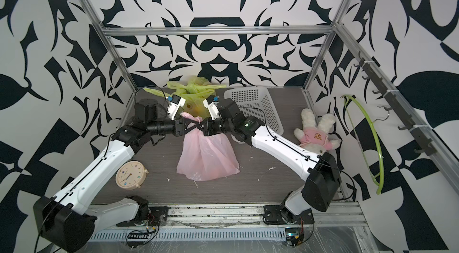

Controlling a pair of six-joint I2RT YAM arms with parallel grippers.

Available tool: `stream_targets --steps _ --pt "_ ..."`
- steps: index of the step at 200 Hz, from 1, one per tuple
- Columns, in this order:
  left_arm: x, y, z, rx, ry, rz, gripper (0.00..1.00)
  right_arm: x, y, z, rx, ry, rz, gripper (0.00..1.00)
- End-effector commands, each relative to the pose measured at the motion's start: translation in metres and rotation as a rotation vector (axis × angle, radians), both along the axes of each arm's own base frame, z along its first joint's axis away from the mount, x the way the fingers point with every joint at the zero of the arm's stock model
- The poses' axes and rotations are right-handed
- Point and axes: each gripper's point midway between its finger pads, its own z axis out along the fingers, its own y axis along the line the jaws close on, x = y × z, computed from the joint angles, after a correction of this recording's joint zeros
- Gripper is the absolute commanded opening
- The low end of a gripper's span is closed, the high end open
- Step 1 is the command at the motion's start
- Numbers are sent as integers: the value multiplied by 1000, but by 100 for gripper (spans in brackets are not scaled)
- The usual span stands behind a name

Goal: Place the peach into a plastic bag & tie a knot
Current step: Cross the plastic bag at the center of the board.

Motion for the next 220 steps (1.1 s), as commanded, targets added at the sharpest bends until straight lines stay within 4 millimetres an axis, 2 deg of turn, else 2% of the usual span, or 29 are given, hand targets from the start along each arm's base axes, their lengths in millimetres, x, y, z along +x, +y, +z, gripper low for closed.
stream_targets --steps 1,21,54,104,195,220 --pt "-12 0 2 -15 -5 -35 38 -2 -4 22 35 -52 6 0" --pt "-12 0 7 -23 -32 -34 39 -3 -4 21 30 -46 9 0" --pt "1 3 5 -7 -22 18 39 -9 -2 28 52 -51 41 0" --pt "12 -1 7 -20 3 33 39 -23 5 29 61 -47 114 0" --pt "18 -4 5 -31 28 36 30 -46 14 33 81 -57 222 0" --pt "18 -4 6 -34 29 35 23 -49 14 34 82 -58 236 0"
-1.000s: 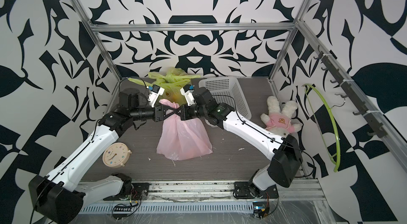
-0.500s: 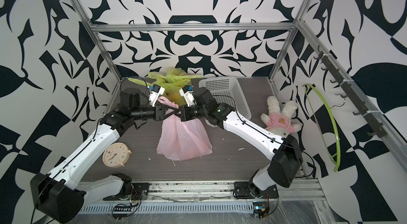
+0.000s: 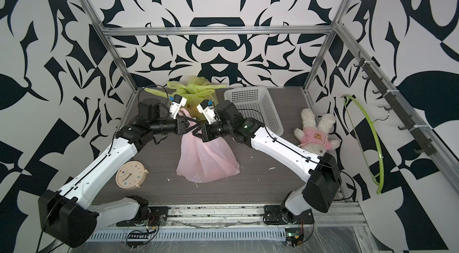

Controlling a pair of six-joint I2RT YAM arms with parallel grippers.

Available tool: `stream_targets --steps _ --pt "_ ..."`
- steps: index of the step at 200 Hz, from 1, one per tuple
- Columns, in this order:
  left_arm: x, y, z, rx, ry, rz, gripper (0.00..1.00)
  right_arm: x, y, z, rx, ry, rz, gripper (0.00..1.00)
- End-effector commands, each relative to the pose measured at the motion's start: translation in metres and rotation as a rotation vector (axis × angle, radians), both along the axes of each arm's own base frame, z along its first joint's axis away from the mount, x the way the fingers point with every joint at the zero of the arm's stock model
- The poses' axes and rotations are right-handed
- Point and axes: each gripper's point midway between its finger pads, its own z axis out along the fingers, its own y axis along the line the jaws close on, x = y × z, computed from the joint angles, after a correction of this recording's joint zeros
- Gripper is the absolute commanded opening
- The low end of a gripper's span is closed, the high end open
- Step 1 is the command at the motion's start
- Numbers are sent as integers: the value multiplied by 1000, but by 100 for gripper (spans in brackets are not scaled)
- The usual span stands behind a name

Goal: Place the peach into a plastic bag & tie a knot
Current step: Cross the plastic bag at the center of the board.

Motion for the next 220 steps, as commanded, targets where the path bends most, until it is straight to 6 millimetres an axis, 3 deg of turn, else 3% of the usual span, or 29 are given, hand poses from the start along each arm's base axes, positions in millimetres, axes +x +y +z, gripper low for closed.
stream_targets --steps 1,35,55,69,97,127,174,220 --pt "5 -2 16 -22 -40 -2 22 -12 -1 30 62 -62 49 0" --pt "1 -6 20 -41 -47 -39 3 -18 -2 43 69 -73 90 0" --pt "-1 -7 23 -52 -66 -62 0 -22 -9 58 83 -93 118 29" --pt "-5 -10 26 -63 -81 -93 0 -23 -18 74 108 -108 133 43" --pt "-20 -15 40 -118 -116 -196 0 -9 -51 99 155 -159 92 59" --pt "-37 -19 55 -173 -134 -288 0 12 -71 96 158 -140 67 67" --pt "-44 -19 61 -192 -129 -320 0 12 -49 81 168 -63 192 72" --pt "-40 -21 59 -192 -116 -318 0 -14 -23 64 119 -37 296 72"
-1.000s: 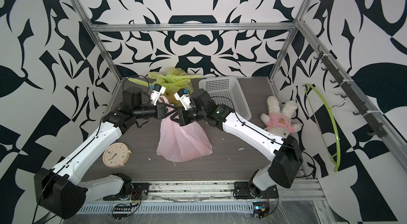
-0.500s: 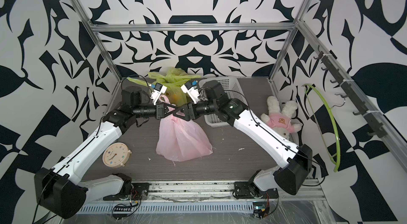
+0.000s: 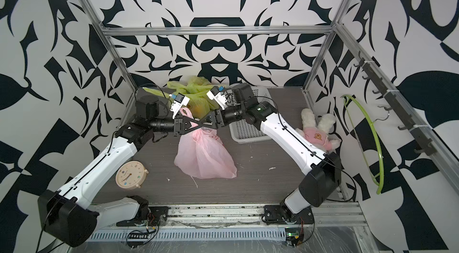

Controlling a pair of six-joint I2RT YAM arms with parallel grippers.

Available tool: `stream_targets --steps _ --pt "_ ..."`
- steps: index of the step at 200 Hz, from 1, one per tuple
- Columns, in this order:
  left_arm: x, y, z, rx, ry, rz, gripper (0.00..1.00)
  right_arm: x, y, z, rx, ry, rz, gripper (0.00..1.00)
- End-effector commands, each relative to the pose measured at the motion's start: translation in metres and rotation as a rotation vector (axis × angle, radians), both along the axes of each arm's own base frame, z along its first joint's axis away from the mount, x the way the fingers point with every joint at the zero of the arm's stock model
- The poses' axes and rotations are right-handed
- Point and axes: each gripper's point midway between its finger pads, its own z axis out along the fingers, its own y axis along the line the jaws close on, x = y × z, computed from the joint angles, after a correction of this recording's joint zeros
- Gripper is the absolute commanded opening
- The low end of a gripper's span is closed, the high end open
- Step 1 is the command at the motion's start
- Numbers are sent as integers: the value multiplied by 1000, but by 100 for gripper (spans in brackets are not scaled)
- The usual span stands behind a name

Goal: Place the peach into a plastic bag & tie a knot
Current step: Cross the plastic bag at the center of the board.

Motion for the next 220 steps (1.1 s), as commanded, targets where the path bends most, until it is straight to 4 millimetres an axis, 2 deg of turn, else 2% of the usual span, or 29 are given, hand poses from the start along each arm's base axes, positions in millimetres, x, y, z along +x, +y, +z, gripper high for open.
stream_targets --steps 1,36,72,111,126,139,151,173,220 --pt "-1 -1 17 -28 -46 -24 0 -27 10 23 32 -65 100 72" --pt "2 -1 17 -26 -44 -20 0 -33 19 5 -18 -48 121 64" --pt "3 -1 18 -24 -44 -13 0 -34 19 -2 -43 -36 120 47" --pt "6 0 19 -23 -37 1 0 -33 18 -5 -55 -43 114 9" --pt "6 2 20 -21 -33 13 21 -32 17 -2 -48 -61 109 0" --pt "6 6 21 -17 -37 29 43 -30 13 1 -43 -70 100 0" --pt "4 9 20 -15 -41 41 55 -27 8 6 -25 -76 92 0" --pt "-3 15 15 -14 -39 45 63 -19 -3 15 29 -60 76 0" --pt "-10 15 -7 -8 30 27 65 -13 -10 33 107 -52 83 0"
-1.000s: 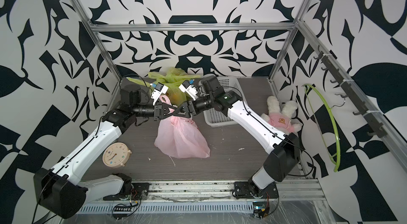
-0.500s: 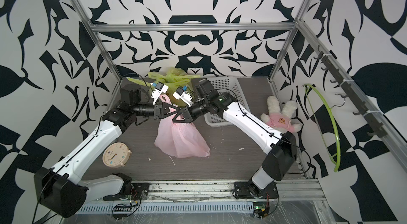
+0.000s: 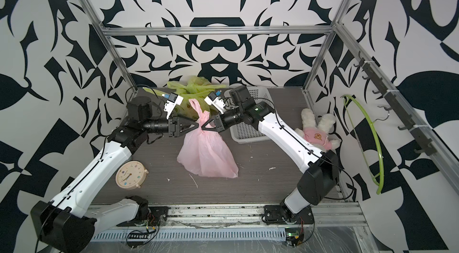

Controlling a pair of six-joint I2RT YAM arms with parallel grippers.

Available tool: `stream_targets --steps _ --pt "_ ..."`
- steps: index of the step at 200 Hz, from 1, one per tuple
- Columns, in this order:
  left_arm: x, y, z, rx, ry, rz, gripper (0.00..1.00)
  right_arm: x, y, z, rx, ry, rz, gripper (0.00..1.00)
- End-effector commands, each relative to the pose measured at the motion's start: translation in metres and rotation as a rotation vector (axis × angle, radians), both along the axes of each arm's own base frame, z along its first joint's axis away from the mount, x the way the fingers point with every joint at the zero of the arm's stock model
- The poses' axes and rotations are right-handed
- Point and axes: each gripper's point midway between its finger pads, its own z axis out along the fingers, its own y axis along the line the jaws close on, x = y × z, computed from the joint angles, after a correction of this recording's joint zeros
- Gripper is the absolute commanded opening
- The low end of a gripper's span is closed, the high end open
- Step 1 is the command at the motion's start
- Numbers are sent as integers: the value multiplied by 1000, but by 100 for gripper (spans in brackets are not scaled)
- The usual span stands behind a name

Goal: Place the peach into a plastic bag & tie a knot
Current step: Cross the plastic bag at the center of the board.

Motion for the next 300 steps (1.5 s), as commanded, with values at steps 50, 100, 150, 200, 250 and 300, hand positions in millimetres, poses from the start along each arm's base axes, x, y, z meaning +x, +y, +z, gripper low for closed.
stream_targets --steps 50,100,150,200,250,300 --pt "3 0 -32 28 70 6 59 -14 0 51 164 -35 85 0" --pt "5 -1 -20 14 35 2 0 -8 -4 34 87 -41 38 0" --pt "-2 7 1 19 -37 51 0 -1 -12 13 10 -28 -16 6" --pt "-5 10 6 19 -48 67 0 1 -16 12 2 -29 -31 7" --pt "-8 12 8 24 -55 79 0 -1 -17 14 3 -28 -32 15" --pt "-10 12 8 18 -47 68 0 -2 -19 12 -2 -29 -44 0"
